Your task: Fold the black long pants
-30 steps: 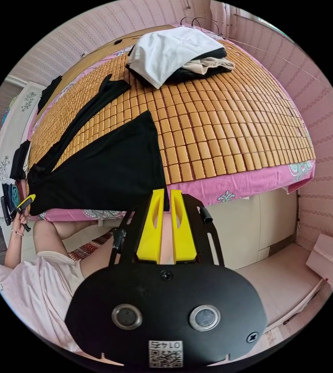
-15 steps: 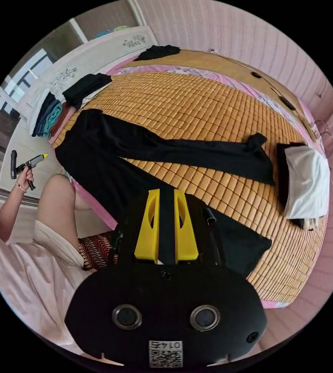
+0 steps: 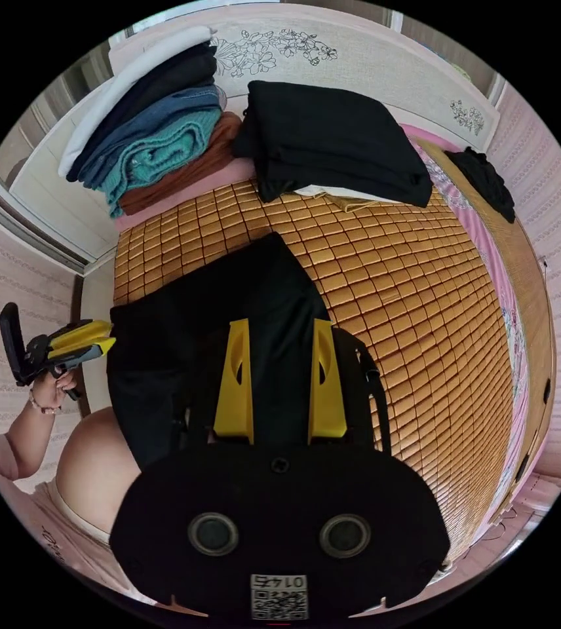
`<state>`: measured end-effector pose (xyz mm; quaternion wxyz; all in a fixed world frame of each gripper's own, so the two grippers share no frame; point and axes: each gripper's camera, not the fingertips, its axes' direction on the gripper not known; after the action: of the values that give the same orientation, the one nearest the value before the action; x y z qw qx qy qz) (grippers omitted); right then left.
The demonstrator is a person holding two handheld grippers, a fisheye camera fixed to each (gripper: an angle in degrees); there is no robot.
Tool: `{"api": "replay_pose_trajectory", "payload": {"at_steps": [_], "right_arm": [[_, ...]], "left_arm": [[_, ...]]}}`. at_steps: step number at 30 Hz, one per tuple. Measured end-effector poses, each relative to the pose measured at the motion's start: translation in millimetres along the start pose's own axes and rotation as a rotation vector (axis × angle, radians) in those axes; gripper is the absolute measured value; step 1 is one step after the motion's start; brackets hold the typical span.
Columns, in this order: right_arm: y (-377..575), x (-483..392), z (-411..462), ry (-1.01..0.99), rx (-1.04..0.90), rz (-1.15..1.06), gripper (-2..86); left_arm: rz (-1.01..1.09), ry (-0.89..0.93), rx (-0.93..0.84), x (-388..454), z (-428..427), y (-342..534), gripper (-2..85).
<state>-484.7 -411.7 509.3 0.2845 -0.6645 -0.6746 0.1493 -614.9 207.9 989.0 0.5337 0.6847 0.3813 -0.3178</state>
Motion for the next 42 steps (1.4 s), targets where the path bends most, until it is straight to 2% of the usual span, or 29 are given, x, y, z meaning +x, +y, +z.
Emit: {"api": "replay_pose_trajectory", "payload": {"at_steps": [2, 4, 5, 6, 8, 10, 12, 16, 19, 23, 28, 30, 33, 37, 42], "right_arm": [[-25.1, 1.2, 34.1, 0.059, -0.041, 0.016, 13.1], [-38.3, 8.0, 68.6, 0.147, -0.105, 0.042, 11.1], [-40.9, 14.8, 86.4, 0.140, -0.146, 0.054, 8.0], [-42.1, 24.4, 85.4, 0.061, -0.104, 0.110, 4.3], [-47.7, 26.2, 86.0, 0.001, -0.126, 0.113, 1.8], [-56.5, 13.6, 76.4, 0.055, -0.086, 0.029, 1.1], [-72.5, 9.7, 55.7, 0.012, 0.021, 0.018, 0.9], [-62.5, 22.6, 32.7, -0.066, 0.114, 0.113, 4.2], [10.5, 28.9, 7.1, -0.079, 0.191, 0.153, 4.7], [180.0, 55.0, -27.2, 0.051, 0.165, 0.267, 3.8], [404.6, 132.0, -67.9, 0.256, 0.003, 0.697, 4.1], [504.8, 169.0, -89.7, 0.308, -0.037, 0.936, 6.4], [598.0, 206.5, -104.8, 0.313, -0.028, 1.159, 11.6], [659.2, 238.8, -108.1, 0.258, 0.051, 1.255, 12.2], [708.9, 255.6, -117.9, 0.188, 0.129, 1.225, 3.7]], "left_arm": [[0.023, -0.048, -0.014, -1.6, 13.6, 2.3, 5.0], [0.048, -0.017, 0.003, -8.0, 24.1, 8.2, 0.3], [0.047, 0.007, 0.005, -10.5, 25.5, 9.1, 0.1], [0.033, 0.032, 0.016, -15.7, 26.5, 10.7, -0.5], [0.022, 0.057, 0.061, -20.7, 19.9, 10.9, -0.8], [0.047, 0.015, 0.143, -21.2, 2.7, 3.2, -0.8], [0.052, -0.045, 0.189, -24.7, -4.3, -6.2, -0.6], [0.000, -0.179, 0.118, -42.3, 19.0, -24.3, 1.2], [0.037, -0.198, 0.164, -26.2, 7.7, -20.2, 2.5], [0.185, -0.153, 0.169, 28.6, 3.3, -7.6, 3.0], [0.464, 0.012, 0.047, 153.9, 51.1, 15.3, 3.8], [0.531, 0.074, -0.014, 199.5, 78.3, 22.5, 4.1], [0.648, 0.184, -0.103, 282.5, 120.8, 34.9, 4.3], [0.824, 0.289, -0.171, 404.0, 172.3, 54.8, 4.5], [0.999, 0.368, -0.247, 538.4, 239.6, 83.1, 4.9]]}}
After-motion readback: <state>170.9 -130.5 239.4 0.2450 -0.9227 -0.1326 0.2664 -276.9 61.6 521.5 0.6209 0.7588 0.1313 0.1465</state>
